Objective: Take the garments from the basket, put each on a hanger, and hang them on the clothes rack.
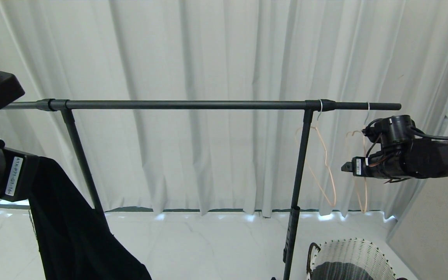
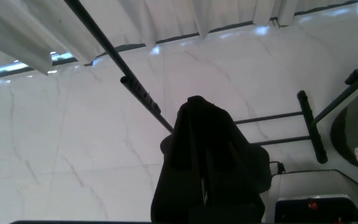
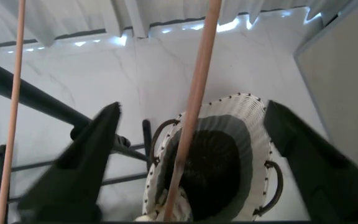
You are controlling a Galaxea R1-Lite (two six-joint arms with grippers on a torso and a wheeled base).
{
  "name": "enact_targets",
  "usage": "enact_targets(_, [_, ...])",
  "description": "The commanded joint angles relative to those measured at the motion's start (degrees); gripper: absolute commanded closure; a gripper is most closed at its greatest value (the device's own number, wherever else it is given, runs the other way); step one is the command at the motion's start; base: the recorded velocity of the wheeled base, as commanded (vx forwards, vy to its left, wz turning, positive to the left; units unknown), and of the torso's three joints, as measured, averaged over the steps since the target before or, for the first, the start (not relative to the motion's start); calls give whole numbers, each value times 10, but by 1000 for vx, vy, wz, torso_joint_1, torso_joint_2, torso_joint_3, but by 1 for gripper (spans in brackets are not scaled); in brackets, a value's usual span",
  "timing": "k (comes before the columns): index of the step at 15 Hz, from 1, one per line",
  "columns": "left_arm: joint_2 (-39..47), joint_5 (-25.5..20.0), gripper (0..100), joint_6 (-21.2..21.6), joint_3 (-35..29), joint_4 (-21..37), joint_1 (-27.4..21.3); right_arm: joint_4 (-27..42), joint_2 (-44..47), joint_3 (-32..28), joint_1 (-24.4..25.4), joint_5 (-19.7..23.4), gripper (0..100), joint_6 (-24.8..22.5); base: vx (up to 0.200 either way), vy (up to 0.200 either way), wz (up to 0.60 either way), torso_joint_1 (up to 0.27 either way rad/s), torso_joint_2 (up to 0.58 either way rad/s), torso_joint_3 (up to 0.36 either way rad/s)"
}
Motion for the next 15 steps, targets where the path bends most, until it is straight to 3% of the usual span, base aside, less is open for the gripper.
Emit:
enact_targets(1, [0,0,100,0,0,0,0,0,0,-1,0,0,100,-1,0,0,0,0,0,0])
enact_targets(15, [-16,0,100,-1,2,0,0,-7,-73,18,7,2,100,-3,0,0,0,0,0,0])
